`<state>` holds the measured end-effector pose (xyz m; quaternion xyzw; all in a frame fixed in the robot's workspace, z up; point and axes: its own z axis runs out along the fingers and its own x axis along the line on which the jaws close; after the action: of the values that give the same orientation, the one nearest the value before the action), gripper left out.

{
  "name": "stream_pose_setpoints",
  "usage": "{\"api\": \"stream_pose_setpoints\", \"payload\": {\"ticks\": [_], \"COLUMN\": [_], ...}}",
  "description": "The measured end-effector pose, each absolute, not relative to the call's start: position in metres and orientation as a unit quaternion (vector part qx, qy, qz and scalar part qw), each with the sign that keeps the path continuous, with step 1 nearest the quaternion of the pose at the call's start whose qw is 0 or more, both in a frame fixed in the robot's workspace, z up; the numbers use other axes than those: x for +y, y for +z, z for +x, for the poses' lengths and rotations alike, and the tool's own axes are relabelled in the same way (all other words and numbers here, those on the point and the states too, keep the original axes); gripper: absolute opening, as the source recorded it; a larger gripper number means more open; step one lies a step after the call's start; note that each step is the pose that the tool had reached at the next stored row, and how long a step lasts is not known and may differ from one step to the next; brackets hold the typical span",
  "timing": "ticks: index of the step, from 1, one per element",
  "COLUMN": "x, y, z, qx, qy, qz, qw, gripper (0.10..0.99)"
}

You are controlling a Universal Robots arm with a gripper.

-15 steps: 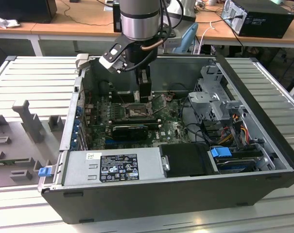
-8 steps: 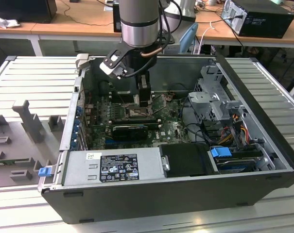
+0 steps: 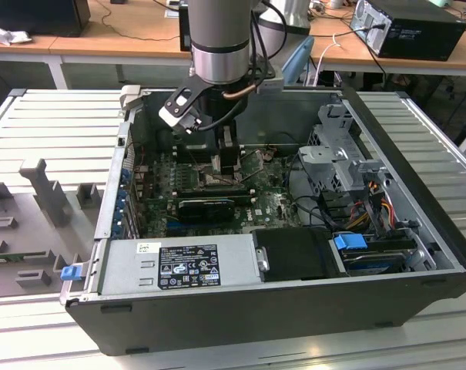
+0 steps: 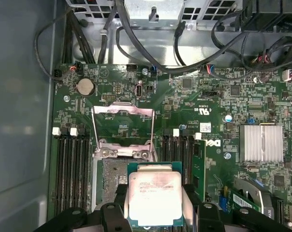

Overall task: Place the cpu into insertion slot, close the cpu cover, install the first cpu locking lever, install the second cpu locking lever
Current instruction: 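Place the cpu into insertion slot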

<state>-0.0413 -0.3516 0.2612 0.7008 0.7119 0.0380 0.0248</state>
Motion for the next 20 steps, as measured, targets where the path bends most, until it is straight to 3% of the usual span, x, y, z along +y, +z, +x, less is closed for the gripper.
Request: {"api": "stream_pose_setpoints", "payload": {"ticks": [20], "x": [-0.334], "y": [0.237], "z": [-0.043], "qx": [0.710], "qy": [0.038], "qz": [0.703], "qw": [0.025], "gripper": [0.529]}}
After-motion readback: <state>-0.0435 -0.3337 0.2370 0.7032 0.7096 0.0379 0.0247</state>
